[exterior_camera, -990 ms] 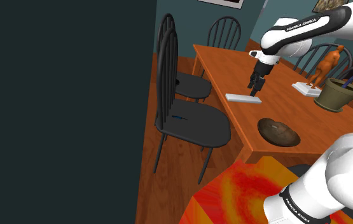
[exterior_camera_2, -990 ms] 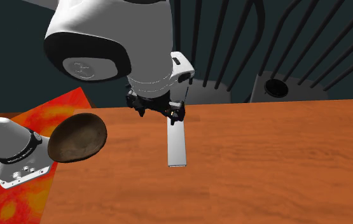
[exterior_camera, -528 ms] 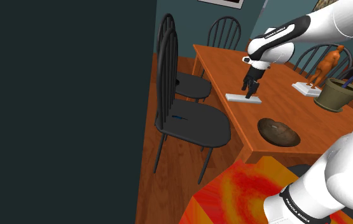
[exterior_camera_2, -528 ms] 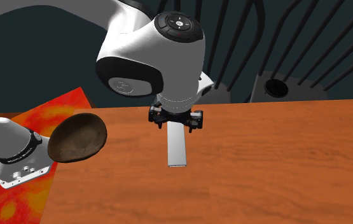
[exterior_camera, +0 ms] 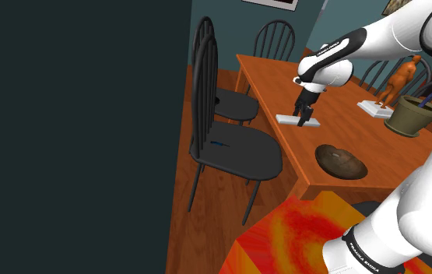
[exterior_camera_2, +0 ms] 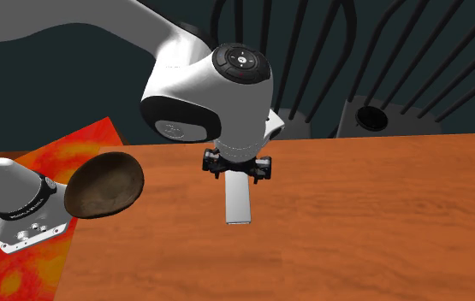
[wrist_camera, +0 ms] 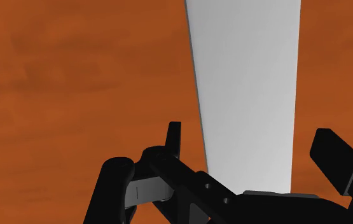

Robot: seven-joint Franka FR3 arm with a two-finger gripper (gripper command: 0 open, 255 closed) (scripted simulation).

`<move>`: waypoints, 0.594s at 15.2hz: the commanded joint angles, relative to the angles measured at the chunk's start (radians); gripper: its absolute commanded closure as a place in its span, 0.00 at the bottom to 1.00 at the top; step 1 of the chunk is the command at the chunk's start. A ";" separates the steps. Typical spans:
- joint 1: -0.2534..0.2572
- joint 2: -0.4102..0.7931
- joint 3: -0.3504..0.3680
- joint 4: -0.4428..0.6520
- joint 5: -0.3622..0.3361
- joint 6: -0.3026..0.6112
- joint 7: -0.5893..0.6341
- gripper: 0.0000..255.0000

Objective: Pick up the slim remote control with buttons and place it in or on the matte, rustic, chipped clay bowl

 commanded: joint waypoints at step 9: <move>0.000 0.002 0.001 0.000 0.002 0.001 -0.001 1.00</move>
